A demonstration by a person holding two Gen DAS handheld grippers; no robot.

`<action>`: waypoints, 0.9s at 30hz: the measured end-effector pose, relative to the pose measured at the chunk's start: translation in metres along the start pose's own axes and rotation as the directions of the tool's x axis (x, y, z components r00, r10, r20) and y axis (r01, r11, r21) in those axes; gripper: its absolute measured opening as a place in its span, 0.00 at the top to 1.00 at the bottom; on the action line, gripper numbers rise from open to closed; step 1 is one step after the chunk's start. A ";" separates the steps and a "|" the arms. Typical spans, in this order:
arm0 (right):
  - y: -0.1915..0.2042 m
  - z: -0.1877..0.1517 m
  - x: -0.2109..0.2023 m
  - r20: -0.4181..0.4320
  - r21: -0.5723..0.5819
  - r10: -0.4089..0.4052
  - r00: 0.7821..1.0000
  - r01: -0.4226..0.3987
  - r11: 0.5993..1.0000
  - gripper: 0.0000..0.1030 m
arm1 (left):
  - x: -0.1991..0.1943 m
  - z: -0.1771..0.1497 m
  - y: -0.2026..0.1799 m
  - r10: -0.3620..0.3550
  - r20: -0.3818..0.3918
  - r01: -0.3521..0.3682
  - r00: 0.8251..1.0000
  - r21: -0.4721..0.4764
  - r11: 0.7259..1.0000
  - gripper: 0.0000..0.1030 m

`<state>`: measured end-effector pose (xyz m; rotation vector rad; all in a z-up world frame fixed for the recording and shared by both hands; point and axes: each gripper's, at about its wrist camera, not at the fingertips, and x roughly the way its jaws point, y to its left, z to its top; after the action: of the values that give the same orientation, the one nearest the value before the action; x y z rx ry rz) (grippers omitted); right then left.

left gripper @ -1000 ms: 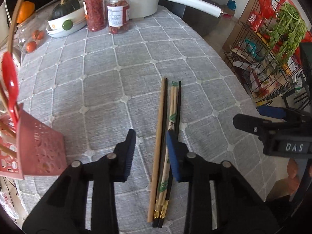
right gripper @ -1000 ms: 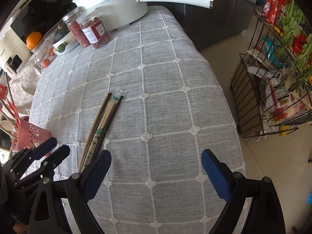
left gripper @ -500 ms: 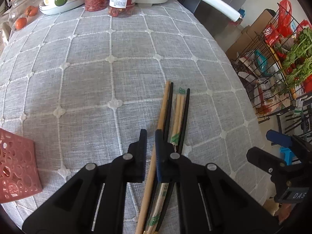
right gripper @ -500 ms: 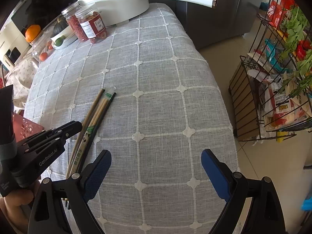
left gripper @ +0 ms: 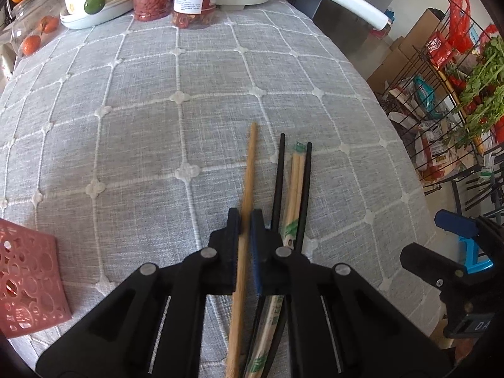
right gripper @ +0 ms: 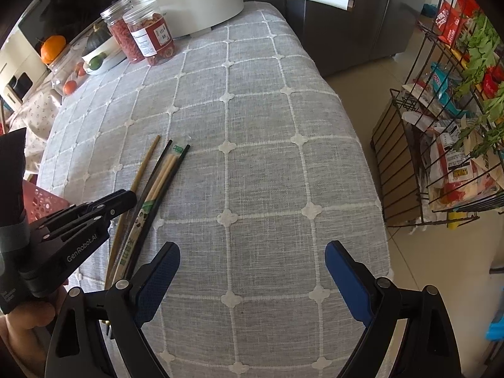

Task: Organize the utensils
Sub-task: 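Grasp a loose wooden chopstick with the left tool while the right tool grasps a black chopstick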

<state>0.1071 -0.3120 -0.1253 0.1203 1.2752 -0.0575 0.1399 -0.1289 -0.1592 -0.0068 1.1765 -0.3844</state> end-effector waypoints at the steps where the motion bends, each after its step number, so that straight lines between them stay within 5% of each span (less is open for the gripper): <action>1: 0.001 0.000 0.001 -0.001 -0.002 -0.005 1.000 0.005 1.000 0.09 | 0.001 0.000 -0.002 0.011 0.013 -0.011 1.000 0.019 1.000 0.90; 6: 0.008 -0.001 0.003 0.007 -0.024 -0.033 0.999 0.033 0.999 0.08 | -0.005 -0.001 -0.005 0.033 0.017 -0.033 0.999 0.049 0.998 0.92; 13: 0.015 0.003 -0.003 0.094 -0.059 -0.060 0.994 0.065 0.996 0.08 | -0.063 -0.008 -0.010 -0.020 0.117 0.005 0.993 0.125 0.992 0.92; 18: 0.022 0.012 0.004 0.069 -0.049 -0.017 0.997 0.020 0.999 0.10 | -0.098 -0.023 0.001 -0.028 0.153 0.007 0.988 0.139 0.990 0.92; 27: 0.046 0.027 0.034 -0.022 0.013 0.106 0.994 -0.106 0.994 0.65 | -0.132 -0.041 0.024 -0.032 0.198 0.005 0.980 0.138 0.990 0.92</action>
<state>0.1472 -0.2686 -0.1472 0.1992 1.2898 0.0275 0.0672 -0.0593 -0.0619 0.0615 0.9502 -0.4694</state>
